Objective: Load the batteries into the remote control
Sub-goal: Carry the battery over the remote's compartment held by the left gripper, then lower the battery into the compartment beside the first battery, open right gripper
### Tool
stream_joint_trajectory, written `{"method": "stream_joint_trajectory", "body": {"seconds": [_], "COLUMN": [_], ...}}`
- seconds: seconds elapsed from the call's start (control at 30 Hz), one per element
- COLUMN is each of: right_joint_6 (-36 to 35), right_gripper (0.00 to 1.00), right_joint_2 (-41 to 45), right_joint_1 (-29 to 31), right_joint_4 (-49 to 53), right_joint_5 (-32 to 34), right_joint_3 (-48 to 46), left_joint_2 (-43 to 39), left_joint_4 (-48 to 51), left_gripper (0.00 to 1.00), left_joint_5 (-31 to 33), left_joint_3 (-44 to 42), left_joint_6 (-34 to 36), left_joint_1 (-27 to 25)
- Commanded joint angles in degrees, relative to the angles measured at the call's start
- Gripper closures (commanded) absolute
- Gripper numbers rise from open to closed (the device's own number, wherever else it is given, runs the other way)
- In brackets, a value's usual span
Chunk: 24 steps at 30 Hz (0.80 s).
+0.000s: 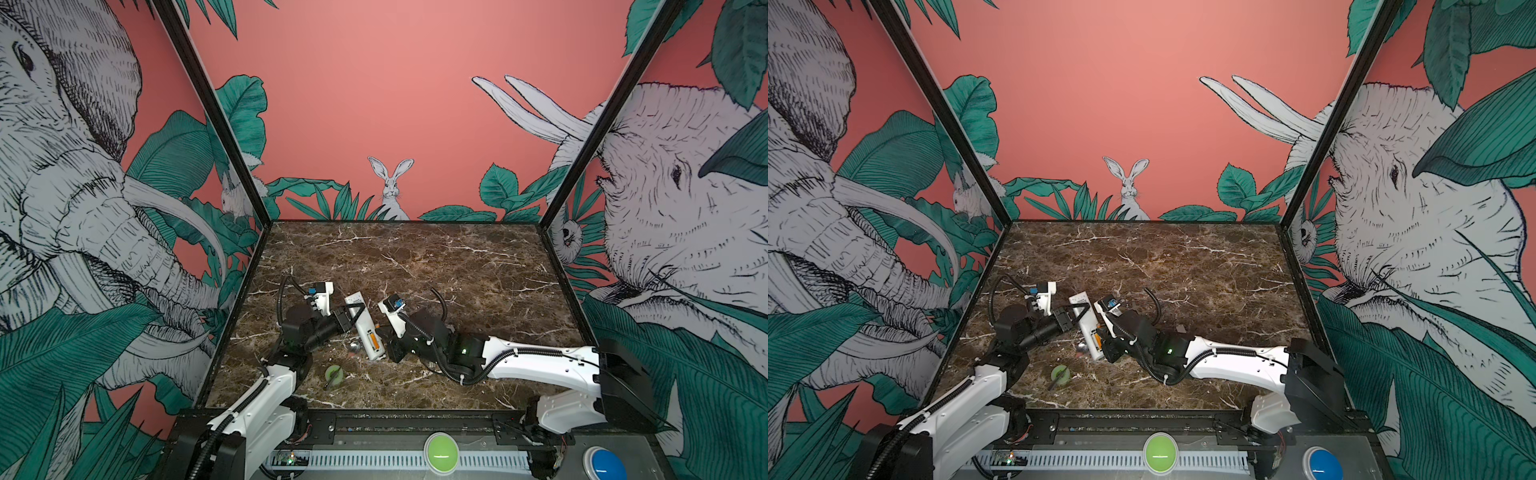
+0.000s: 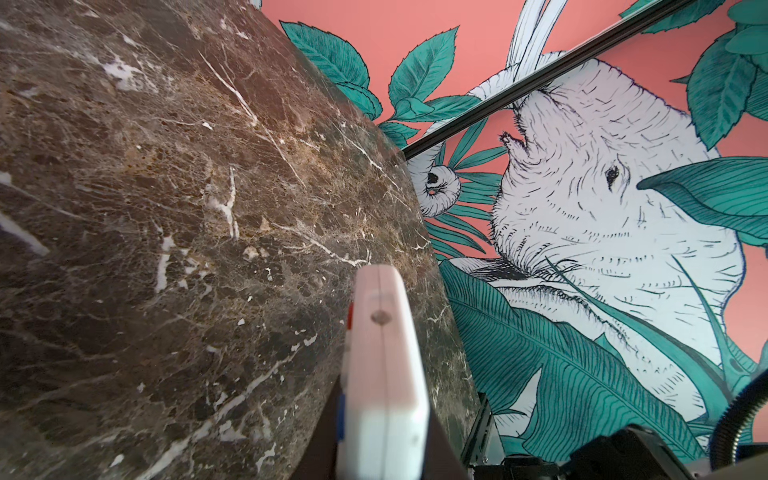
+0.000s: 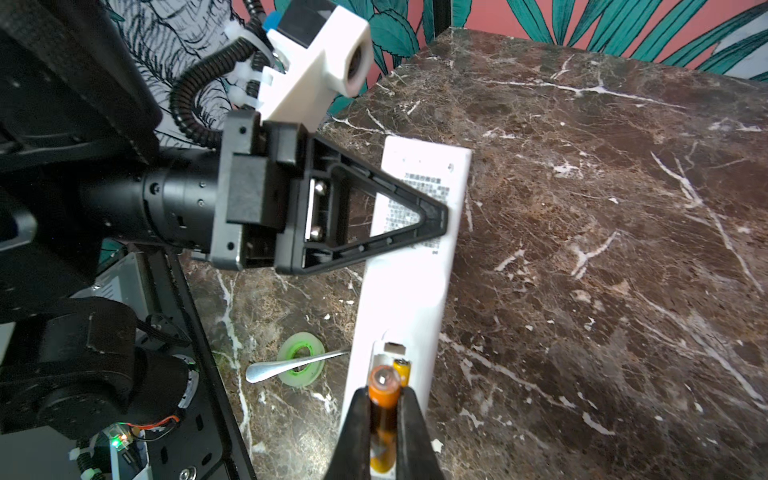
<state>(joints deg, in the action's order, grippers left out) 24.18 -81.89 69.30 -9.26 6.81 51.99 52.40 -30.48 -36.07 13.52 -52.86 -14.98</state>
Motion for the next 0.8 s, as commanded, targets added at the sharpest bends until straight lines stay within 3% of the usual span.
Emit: {"method": "stream_joint_trajectory", "body": {"seconds": [0.0,0.77], "right_joint_6": [1.0,0.8], "right_gripper": [1.0,1.0], "right_joint_2": [-1.2,-5.0], "right_joint_1": [0.7,1.2], "right_joint_4": [-6.9,-14.4], "right_joint_5": [0.6,3.9], "right_joint_3": [-1.0,-4.2], "left_joint_2": [0.0,-0.8], "left_joint_4": [-5.3,-8.0], "left_gripper": [1.0,1.0], "left_joint_5": [0.2,-1.6], "left_joint_3": [0.9,1.0], "left_joint_6": [-2.7,-5.0], "left_joint_1": [-0.2,-0.2]}}
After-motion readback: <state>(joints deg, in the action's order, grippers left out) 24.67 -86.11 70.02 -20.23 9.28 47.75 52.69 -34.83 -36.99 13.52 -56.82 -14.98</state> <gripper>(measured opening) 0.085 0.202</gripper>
